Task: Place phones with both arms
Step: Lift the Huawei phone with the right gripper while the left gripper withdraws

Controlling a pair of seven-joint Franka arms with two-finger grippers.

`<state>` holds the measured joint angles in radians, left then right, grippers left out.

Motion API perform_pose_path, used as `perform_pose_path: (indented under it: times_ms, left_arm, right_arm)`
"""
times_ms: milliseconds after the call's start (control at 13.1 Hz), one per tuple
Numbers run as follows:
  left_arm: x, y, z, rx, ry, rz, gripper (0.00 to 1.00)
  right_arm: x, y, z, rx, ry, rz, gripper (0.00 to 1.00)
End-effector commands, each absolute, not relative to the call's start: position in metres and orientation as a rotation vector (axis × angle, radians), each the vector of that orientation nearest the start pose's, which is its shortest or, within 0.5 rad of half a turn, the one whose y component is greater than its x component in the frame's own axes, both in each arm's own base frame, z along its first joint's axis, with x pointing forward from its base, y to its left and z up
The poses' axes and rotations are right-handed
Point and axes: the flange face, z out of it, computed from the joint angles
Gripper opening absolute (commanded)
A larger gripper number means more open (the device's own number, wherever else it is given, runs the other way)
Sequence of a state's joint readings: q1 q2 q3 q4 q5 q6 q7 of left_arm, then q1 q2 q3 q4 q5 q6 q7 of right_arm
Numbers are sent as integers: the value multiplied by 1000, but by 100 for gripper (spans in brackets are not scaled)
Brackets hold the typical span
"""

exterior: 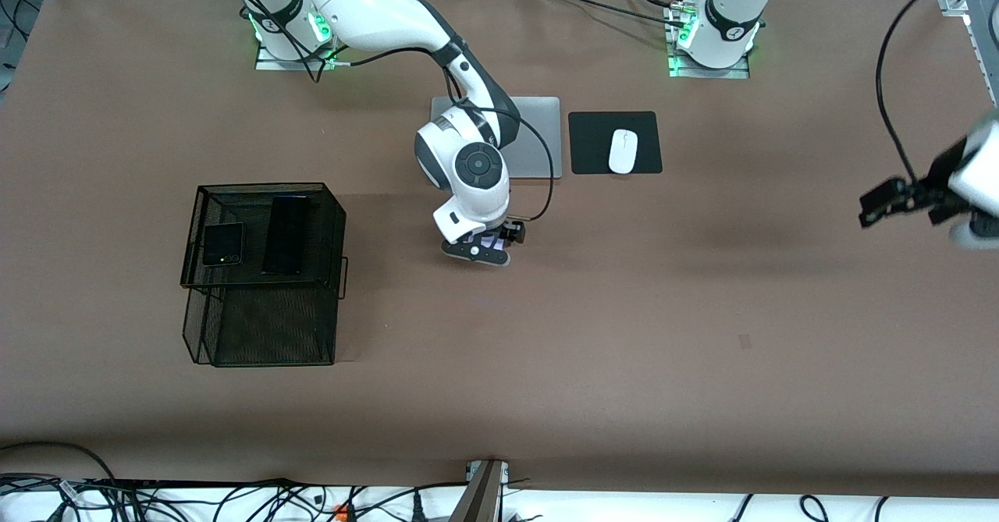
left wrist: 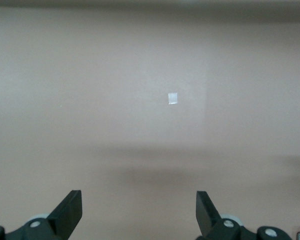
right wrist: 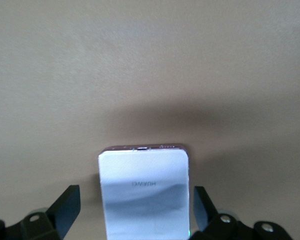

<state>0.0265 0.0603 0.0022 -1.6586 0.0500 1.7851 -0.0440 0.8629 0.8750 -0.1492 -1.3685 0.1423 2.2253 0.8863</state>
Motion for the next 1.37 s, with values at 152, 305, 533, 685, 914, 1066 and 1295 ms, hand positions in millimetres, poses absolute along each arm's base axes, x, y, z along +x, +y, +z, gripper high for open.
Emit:
perform_pose_path:
  times_ms: [152,305,533,685,914,1066,1295]
  left_arm:
    - [571,20,571,-3074,-66,-111,100]
    - [579,5,575,-3074,-42,-99,100]
    - [602,-1,569,-3072,-24,-209,100]
    - [619,-14,550,-3077,33,-194,100]
    - [619,-58,554,-3078,135,-211,100]
    - [617,-61,557,-3084,133,-211,100]
    - [619,-63,554,-3087,132,-214,100]
  right_arm:
    - [539,503,182,-3141,301,-19,100]
    - [536,506,178,-3143,289,-20,81]
    - [538,505,183,-3155,261,-50,16]
    - [542,508,212,-3144,252,-57,12]
    - [550,504,289,-3162,281,7,12]
    - [565,490,350,-3184,283,64,12]
    - [609,402,419,-3188,122,156,12]
